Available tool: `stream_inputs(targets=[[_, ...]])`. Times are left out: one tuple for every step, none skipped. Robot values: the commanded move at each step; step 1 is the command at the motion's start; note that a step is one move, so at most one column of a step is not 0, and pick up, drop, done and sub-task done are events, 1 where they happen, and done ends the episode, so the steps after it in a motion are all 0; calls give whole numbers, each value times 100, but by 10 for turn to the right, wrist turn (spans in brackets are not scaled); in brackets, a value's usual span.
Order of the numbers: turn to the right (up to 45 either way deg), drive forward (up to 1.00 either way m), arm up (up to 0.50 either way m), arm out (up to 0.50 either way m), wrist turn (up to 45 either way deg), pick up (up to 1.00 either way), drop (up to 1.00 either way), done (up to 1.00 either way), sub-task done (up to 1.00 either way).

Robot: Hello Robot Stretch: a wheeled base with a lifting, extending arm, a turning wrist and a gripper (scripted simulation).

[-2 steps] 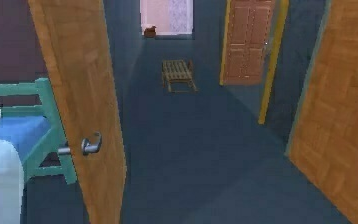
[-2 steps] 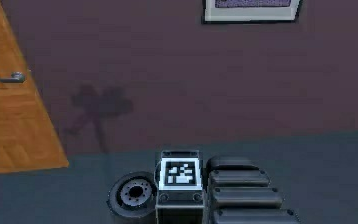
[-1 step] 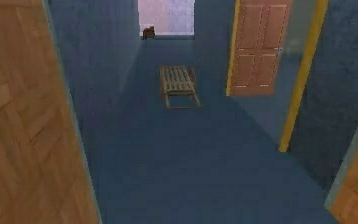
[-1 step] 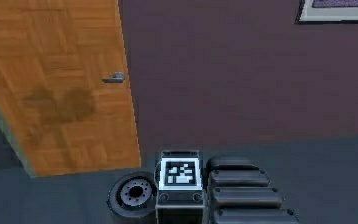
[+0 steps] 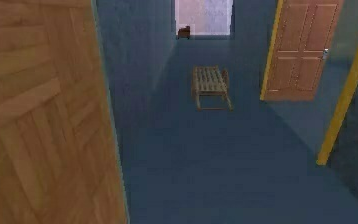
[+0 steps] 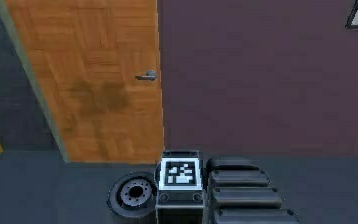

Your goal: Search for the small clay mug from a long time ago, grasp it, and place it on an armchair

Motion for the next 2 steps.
stream_inputs(targets=[[0, 100, 0, 0, 0, 0, 0, 0, 0], [-30, 0, 0, 0, 0, 0, 0, 0, 0]])
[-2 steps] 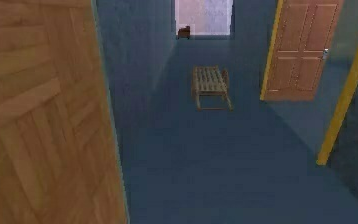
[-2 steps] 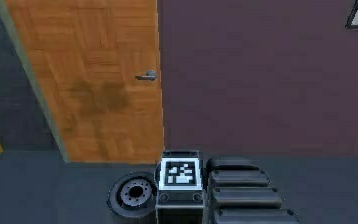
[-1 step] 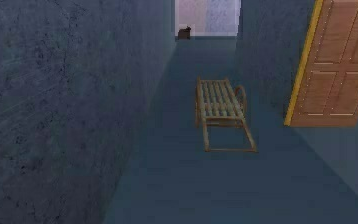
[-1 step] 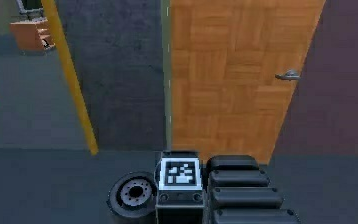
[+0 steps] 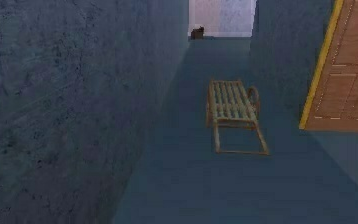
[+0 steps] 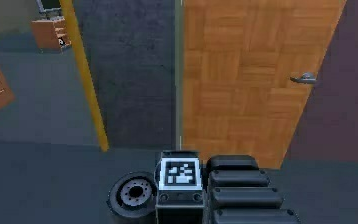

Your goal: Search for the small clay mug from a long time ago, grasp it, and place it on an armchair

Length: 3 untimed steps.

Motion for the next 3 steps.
stream_inputs(targets=[[0, 100, 0, 0, 0, 0, 0, 0, 0], [0, 70, 0, 0, 0, 0, 0, 0, 0], [30, 0, 0, 0, 0, 0, 0, 0, 0]])
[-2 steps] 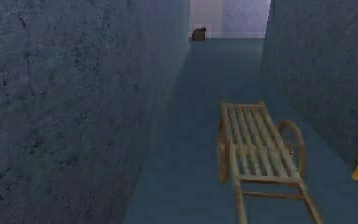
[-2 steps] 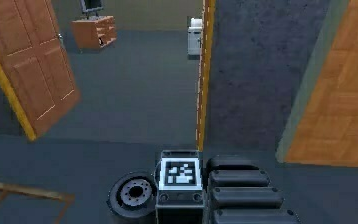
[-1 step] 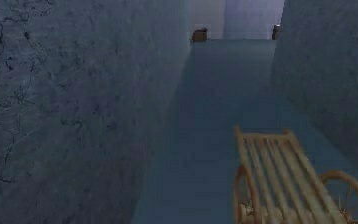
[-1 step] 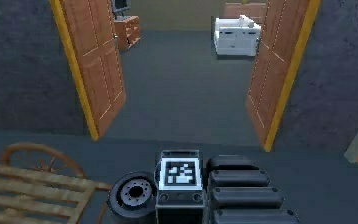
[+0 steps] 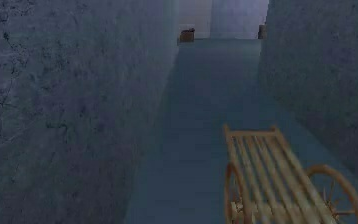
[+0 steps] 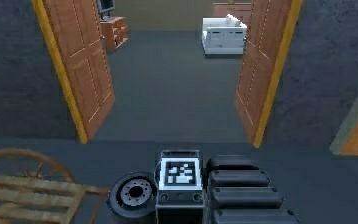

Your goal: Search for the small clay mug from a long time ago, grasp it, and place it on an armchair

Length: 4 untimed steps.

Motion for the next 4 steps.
stream_inputs(targets=[[0, 100, 0, 0, 0, 0, 0, 0, 0], [0, 95, 0, 0, 0, 0, 0, 0, 0], [60, 0, 0, 0, 0, 0, 0, 0, 0], [0, 100, 0, 0, 0, 0, 0, 0, 0]])
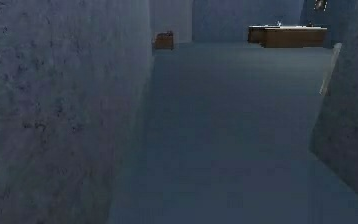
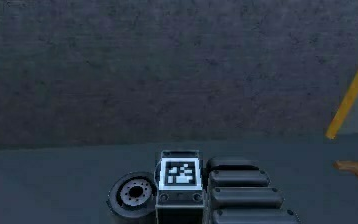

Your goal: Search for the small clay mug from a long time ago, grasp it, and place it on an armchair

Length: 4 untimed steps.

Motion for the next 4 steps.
stream_inputs(targets=[[0, 100, 0, 0, 0, 0, 0, 0, 0], [0, 100, 0, 0, 0, 0, 0, 0, 0], [0, 100, 0, 0, 0, 0, 0, 0, 0], [0, 100, 0, 0, 0, 0, 0, 0, 0]])
